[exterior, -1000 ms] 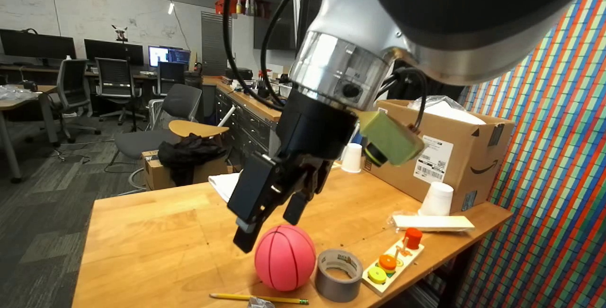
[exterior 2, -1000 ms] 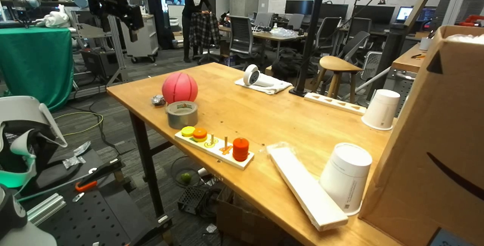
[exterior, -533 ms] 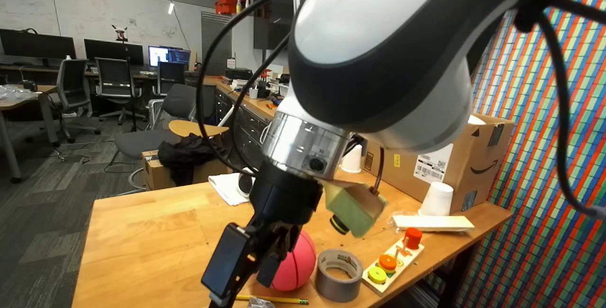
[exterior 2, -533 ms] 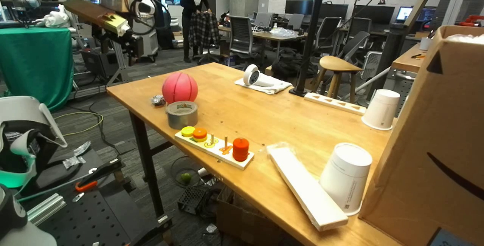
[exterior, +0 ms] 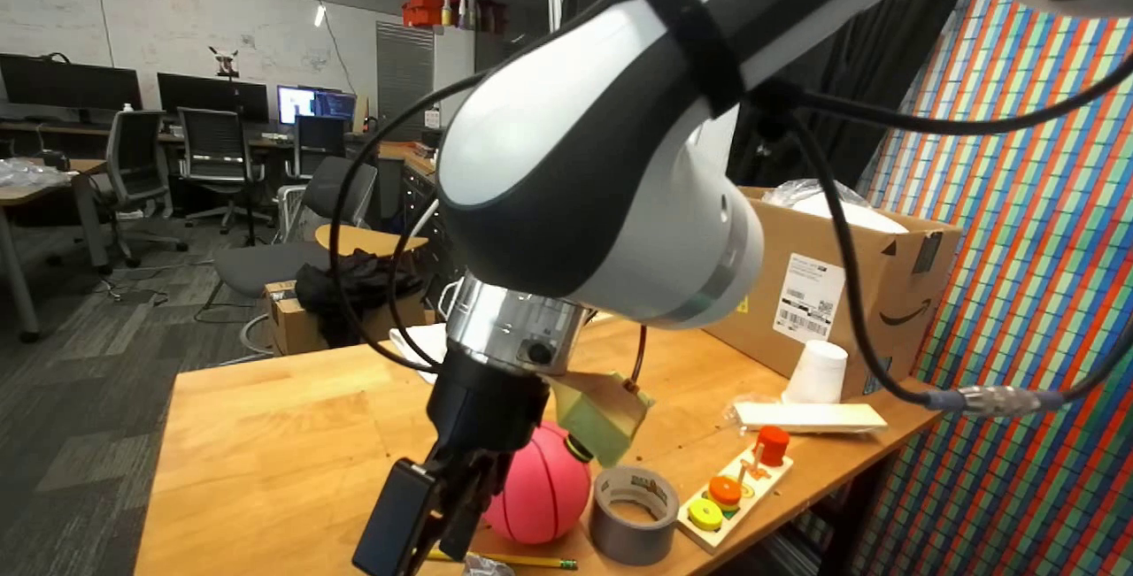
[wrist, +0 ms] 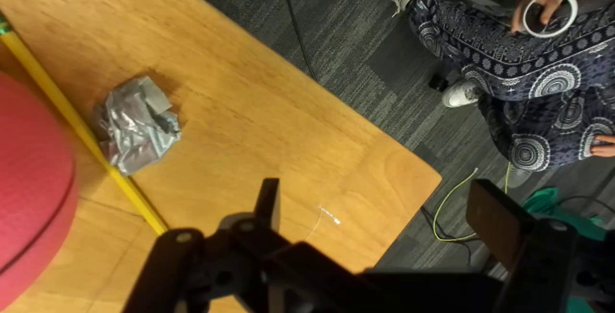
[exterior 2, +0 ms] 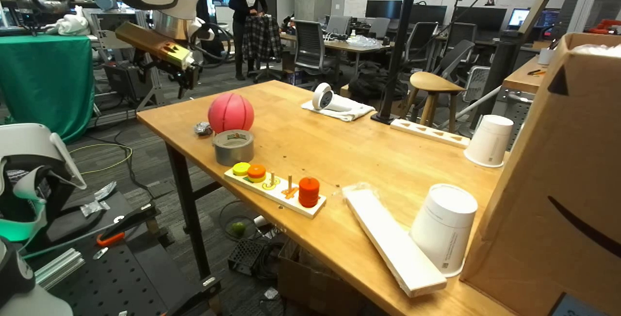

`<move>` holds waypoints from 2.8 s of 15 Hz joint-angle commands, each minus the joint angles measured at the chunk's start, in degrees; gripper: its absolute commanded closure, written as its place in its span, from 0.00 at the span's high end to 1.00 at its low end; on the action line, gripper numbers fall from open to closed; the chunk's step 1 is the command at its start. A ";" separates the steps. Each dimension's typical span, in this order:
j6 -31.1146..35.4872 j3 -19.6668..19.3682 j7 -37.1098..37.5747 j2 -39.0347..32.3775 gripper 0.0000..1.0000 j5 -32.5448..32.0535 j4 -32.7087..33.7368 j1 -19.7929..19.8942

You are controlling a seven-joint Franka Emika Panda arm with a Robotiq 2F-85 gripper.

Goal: Push the ball to the right side of the table

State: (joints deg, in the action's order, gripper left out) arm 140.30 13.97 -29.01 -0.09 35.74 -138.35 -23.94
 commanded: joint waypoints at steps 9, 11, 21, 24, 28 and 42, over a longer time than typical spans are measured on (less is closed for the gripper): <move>-8.70 -6.38 3.07 6.89 1.00 -31.96 4.90 15.32; -11.92 -6.99 2.45 12.74 1.00 -38.63 4.41 16.23; -7.83 -1.81 21.15 29.54 1.00 -35.03 0.04 8.72; -4.93 1.05 25.88 26.35 1.00 -34.64 1.29 7.38; -1.30 2.82 29.04 20.66 1.00 -35.04 4.03 7.15; -3.14 5.51 31.69 -3.17 1.00 -39.51 23.05 6.15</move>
State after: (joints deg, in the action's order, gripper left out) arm 139.33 19.15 1.49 1.85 -2.57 -121.94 -16.88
